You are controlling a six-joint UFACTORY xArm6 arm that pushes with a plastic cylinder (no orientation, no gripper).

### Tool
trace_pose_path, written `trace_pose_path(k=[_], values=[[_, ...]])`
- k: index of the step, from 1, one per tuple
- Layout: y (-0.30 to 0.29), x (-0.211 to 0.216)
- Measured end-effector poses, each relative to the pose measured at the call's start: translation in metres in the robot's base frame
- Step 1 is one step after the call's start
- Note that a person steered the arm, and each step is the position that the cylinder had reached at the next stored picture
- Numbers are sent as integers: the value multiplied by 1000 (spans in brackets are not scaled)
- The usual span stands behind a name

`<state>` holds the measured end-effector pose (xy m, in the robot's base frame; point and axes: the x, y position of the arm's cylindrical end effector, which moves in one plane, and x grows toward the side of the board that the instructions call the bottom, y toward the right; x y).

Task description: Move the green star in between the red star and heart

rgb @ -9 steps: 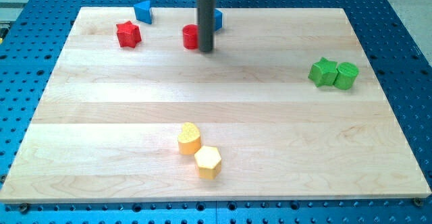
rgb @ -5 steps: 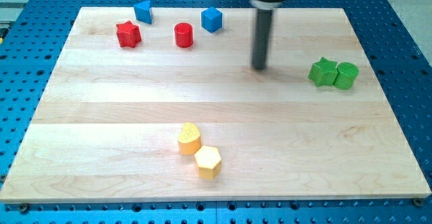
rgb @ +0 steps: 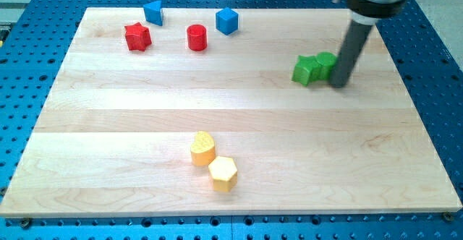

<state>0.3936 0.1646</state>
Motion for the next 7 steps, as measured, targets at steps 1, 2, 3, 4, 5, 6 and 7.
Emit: trace_pose_path(k=[1,2,3,4,5,6,7], values=[[-54,-15],[-107,-44],[-172,-43],[-198,-42],[-220,-31],[-136,-50],[-118,-87]])
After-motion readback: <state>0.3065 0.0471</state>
